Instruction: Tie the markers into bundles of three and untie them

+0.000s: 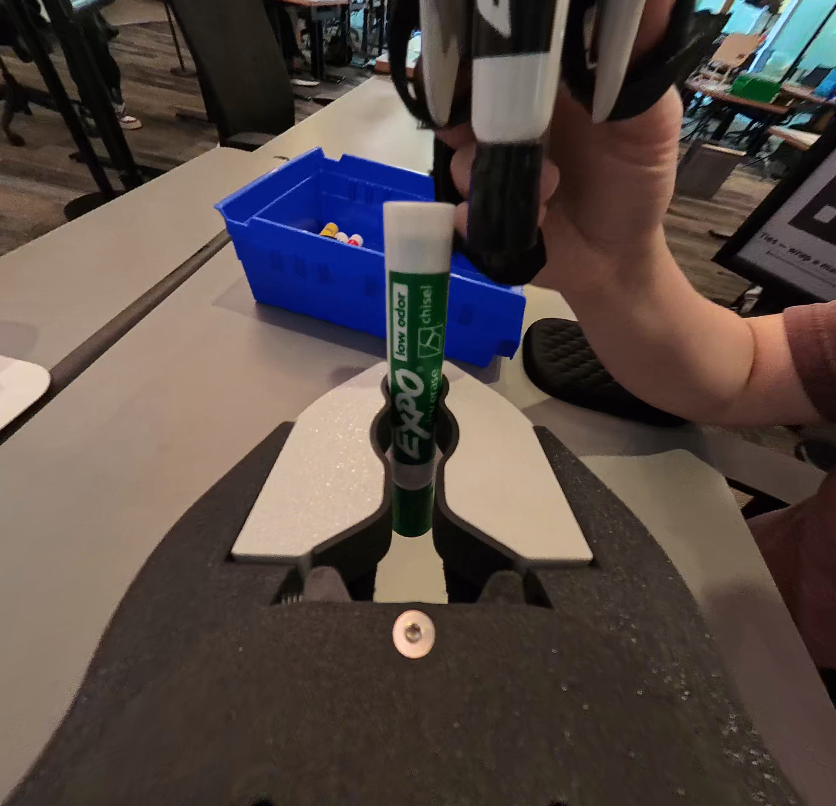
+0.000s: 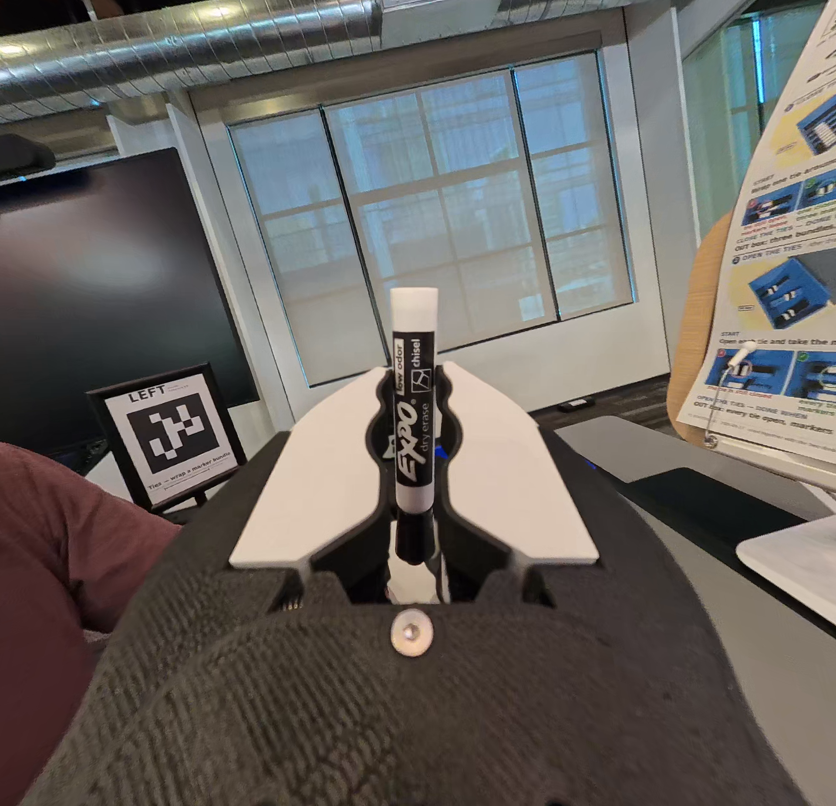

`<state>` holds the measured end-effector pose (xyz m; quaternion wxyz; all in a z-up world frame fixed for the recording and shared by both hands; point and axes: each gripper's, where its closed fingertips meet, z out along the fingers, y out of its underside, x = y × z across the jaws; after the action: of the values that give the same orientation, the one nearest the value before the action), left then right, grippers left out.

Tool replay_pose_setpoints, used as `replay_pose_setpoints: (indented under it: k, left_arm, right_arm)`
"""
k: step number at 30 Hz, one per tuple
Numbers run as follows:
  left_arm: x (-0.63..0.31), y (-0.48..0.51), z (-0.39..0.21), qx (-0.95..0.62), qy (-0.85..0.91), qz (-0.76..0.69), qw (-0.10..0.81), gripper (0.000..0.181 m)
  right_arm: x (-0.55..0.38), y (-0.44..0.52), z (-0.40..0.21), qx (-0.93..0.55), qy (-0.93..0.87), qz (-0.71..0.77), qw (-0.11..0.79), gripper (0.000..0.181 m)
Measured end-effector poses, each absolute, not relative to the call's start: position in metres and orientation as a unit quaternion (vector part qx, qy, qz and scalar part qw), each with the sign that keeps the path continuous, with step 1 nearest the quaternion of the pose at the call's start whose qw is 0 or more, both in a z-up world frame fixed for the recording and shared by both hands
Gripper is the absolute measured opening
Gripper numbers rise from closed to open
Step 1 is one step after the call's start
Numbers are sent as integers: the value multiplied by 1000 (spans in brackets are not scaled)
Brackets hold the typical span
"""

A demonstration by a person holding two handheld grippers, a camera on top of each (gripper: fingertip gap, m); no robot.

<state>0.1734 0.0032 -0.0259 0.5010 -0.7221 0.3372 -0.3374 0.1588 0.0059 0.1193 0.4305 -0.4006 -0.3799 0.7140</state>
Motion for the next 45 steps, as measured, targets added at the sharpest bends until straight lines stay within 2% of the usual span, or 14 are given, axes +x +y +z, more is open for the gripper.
replay_pose_setpoints:
  k: [5,12,16,27,40,45]
  left_arm:
    - [177,4,-28,-727,341,-317,504,14]
    - [174,7,-30,-743,338,-284,504,14]
    - [168,12,-30,-755,323,-257,509,14]
    - [154,28,-29,-783,251,-189,537,14]
    - [157,28,-27,-784,258,-151,544,14]
    - [147,31,-26,-787,253,-127,549,14]
  right_arm:
    - [142,-8,110,-383,-375,718,444,20]
    - [132,-15,101,-386,-413,620,544,20]
    - [130,-20,100,-386,-438,582,566,20]
    - [133,-14,95,-398,-342,545,654,20]
    - [135,-8,89,-395,-311,586,635,20]
    - [131,-5,88,-420,-302,611,599,20]
